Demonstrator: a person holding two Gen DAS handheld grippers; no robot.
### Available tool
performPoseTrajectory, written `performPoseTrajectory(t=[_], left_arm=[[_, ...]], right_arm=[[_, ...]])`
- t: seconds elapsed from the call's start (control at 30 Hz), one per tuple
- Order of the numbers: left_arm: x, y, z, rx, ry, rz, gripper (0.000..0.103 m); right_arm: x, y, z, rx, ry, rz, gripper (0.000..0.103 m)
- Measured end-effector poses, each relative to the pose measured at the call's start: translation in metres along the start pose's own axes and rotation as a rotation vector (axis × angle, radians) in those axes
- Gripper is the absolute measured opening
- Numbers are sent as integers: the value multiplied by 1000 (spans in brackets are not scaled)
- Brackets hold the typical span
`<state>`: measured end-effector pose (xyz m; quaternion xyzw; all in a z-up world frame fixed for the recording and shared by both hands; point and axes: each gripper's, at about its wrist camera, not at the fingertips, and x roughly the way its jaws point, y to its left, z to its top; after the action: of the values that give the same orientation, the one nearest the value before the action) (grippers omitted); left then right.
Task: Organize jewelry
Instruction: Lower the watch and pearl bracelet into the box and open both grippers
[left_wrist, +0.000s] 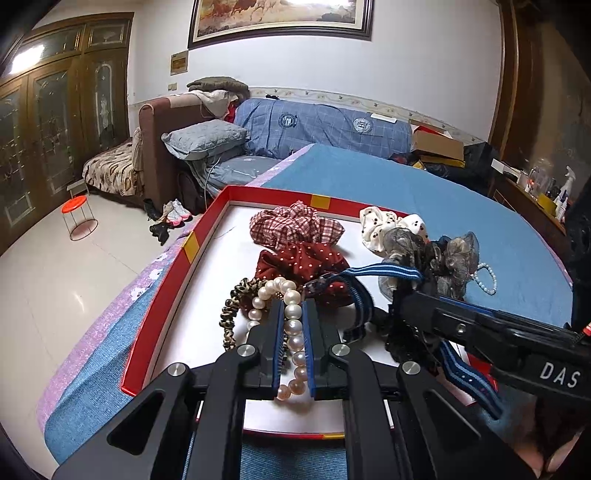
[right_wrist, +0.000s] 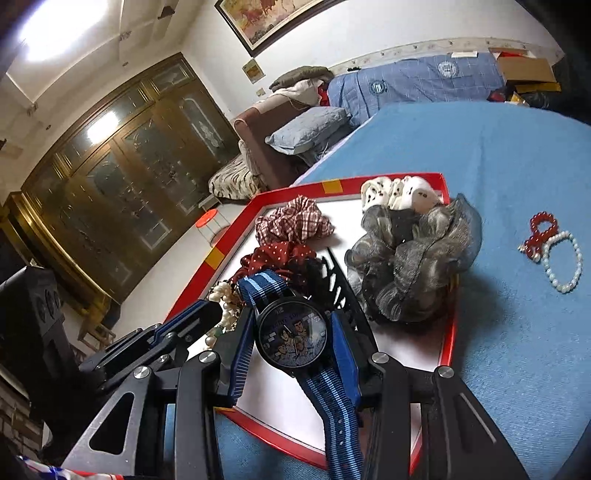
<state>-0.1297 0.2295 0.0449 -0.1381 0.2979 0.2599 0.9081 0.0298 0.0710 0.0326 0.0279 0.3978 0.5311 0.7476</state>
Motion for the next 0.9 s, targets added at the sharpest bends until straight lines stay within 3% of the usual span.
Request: performPoseTrajectory(t=[0.33,0.9], left_arm=[[5,3,4,-3,15,3,10],[17,4,5,-2,56,3,9]], right_arm=[[-8,4,-4,-15,-17,45,46],[-1,11,-5,-51,1,-27,46]])
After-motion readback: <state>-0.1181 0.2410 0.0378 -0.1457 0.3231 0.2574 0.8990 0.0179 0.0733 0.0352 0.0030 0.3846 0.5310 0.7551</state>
